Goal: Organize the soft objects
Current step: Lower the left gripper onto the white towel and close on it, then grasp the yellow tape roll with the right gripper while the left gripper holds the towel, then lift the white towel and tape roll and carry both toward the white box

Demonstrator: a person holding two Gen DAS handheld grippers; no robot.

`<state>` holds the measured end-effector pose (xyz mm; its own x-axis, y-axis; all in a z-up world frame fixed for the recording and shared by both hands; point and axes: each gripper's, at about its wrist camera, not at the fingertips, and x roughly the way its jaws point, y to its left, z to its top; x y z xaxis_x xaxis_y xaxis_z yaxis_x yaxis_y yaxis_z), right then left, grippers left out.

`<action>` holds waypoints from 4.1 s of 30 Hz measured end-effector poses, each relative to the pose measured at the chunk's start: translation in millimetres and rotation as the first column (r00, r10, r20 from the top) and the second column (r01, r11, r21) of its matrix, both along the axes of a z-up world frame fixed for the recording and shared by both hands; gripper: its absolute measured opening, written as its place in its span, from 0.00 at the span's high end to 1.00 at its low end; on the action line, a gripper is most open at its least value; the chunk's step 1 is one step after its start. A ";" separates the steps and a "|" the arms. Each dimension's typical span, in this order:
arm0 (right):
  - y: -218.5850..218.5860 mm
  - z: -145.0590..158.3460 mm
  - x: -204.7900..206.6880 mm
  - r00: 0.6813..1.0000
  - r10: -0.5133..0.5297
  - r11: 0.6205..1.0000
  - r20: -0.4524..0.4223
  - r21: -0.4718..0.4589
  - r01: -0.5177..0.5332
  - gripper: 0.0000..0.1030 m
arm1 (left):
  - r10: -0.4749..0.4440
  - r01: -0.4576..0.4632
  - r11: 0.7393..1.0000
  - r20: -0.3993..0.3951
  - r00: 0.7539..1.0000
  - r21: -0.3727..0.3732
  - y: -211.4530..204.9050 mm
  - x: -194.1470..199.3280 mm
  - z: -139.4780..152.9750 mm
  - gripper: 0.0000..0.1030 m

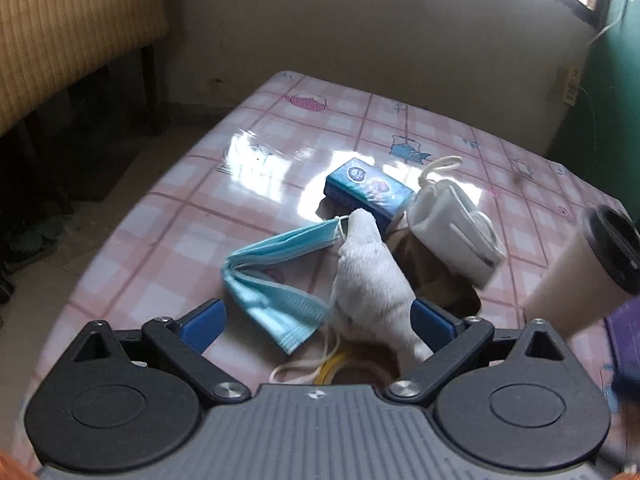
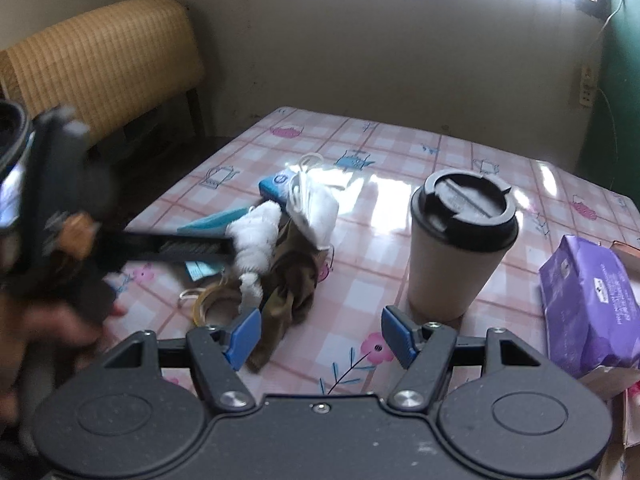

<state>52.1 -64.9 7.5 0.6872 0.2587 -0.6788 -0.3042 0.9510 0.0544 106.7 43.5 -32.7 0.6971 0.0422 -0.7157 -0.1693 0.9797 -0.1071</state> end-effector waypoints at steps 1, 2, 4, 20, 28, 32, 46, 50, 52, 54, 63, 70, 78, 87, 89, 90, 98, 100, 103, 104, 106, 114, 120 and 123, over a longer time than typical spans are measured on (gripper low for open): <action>0.2 -1.9 -0.2 1.000 0.002 1.000 -0.003 0.000 -0.002 0.23 | 0.005 -0.005 1.000 -0.004 1.000 -0.003 -0.6 7.0 -2.8 0.02; 0.6 -3.9 -0.4 1.000 0.008 1.000 -0.005 0.002 -0.008 0.23 | 0.009 -0.009 1.000 -0.007 1.000 -0.003 -1.4 13.3 -5.9 0.02; 1.8 -7.2 -0.4 1.000 0.023 1.000 -0.008 -0.001 -0.023 0.23 | 0.007 -0.007 1.000 -0.010 1.000 -0.028 -0.9 24.7 -10.9 0.01; 8.0 -26.5 3.4 0.998 0.058 0.998 -0.040 0.023 -0.057 0.23 | -0.068 0.075 0.987 0.050 0.996 -0.141 13.3 -4.2 4.2 0.65; 28.2 -38.0 2.3 0.985 0.158 0.985 -0.066 0.083 -0.153 0.23 | -0.015 0.034 0.978 0.092 0.996 -0.208 60.3 -63.7 22.3 0.65; 55.0 -39.5 1.1 0.964 0.263 0.962 -0.040 0.086 -0.259 0.23 | 0.016 -0.005 0.991 0.075 0.997 -0.136 69.0 -77.1 20.3 0.65; 94.9 -64.9 38.0 0.944 0.331 0.943 -0.013 -0.021 -0.331 0.23 | 0.043 -0.037 0.994 0.056 0.998 -0.105 80.2 -94.5 0.2 0.65; 83.0 -69.5 54.3 0.942 0.333 0.943 -0.039 0.017 -0.333 0.17 | 0.032 -0.026 0.993 0.054 0.998 -0.114 80.0 -95.2 -4.5 0.65; 81.5 -70.2 56.7 0.940 0.339 0.941 -0.043 0.023 -0.338 0.12 | 0.028 -0.022 0.994 0.053 0.998 -0.111 78.7 -94.3 -6.0 0.65; 85.1 -71.2 57.7 0.935 0.351 0.936 -0.044 0.018 -0.351 0.09 | 0.027 -0.021 0.994 0.055 0.998 -0.107 76.3 -94.0 -6.2 0.65; 88.7 -72.8 60.1 0.952 0.294 0.955 -0.086 0.059 -0.289 0.31 | 0.025 -0.020 0.996 0.052 0.998 -0.086 72.3 -91.0 -6.0 0.65; 81.8 -33.9 50.7 0.969 0.248 0.968 -0.012 0.047 -0.247 0.31 | 0.021 -0.016 0.997 0.063 0.998 -0.070 61.5 -86.5 4.2 0.65; 63.2 28.8 55.1 0.987 0.142 0.986 0.069 0.072 -0.147 0.31 | -0.037 0.045 0.997 0.140 0.990 -0.057 39.9 -70.5 50.0 0.65; 25.9 59.9 77.3 0.998 -0.001 1.000 0.069 0.024 -0.001 0.31 | -0.089 0.089 0.996 0.157 0.984 0.004 3.7 -30.2 84.2 0.65; 18.2 63.7 82.1 0.997 -0.030 0.999 0.066 0.016 0.029 0.31 | -0.091 0.091 0.996 0.149 0.985 0.009 -4.3 -21.0 87.3 0.66; 14.3 65.3 84.2 0.997 -0.048 0.999 0.063 0.012 0.047 0.31 | -0.093 0.092 0.996 0.145 0.985 0.013 -8.6 -17.0 88.5 0.66; -13.5 71.7 94.3 0.986 -0.150 0.988 0.073 -0.024 0.153 0.31 | -0.130 0.126 0.991 0.140 0.982 0.034 -41.6 0.6 96.8 0.66; -20.6 70.8 95.2 0.984 -0.164 0.986 0.071 -0.027 0.166 0.31 | -0.140 0.136 0.990 0.138 0.980 0.040 -47.3 2.0 97.6 0.66; -31.8 70.1 96.6 0.982 -0.179 0.983 0.066 -0.026 0.181 0.31 | -0.149 0.145 0.989 0.130 0.980 0.035 -53.9 7.1 96.0 0.65; -35.3 69.2 97.3 0.981 -0.184 0.982 0.063 -0.025 0.186 0.31 | -0.149 0.146 0.989 0.126 0.981 0.036 -57.7 9.6 95.5 0.65; -40.1 70.1 97.0 0.979 -0.193 0.980 0.063 -0.026 0.195 0.31 | -0.153 0.150 0.988 0.121 0.981 0.039 -61.9 11.0 94.8 0.65; -62.4 72.3 97.9 0.974 -0.220 0.975 0.055 -0.021 0.221 0.31 | -0.188 0.184 0.982 0.116 0.975 0.041 -84.9 18.6 98.0 0.66; -80.8 71.0 98.7 0.968 -0.245 0.969 0.052 -0.016 0.246 0.31 | -0.215 0.212 0.977 0.112 0.970 0.036 -102.8 23.3 95.8 0.66; -90.4 70.6 97.9 0.965 -0.256 0.966 0.049 -0.014 0.257 0.31 | -0.231 0.228 0.973 0.109 0.967 0.039 -111.3 23.7 95.1 0.65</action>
<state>150.0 -155.3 78.1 0.7595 0.0559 -0.6481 -0.0514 0.9983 0.0258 130.3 -67.8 62.5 0.7658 -0.1110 -0.6335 0.0724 0.9936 -0.0866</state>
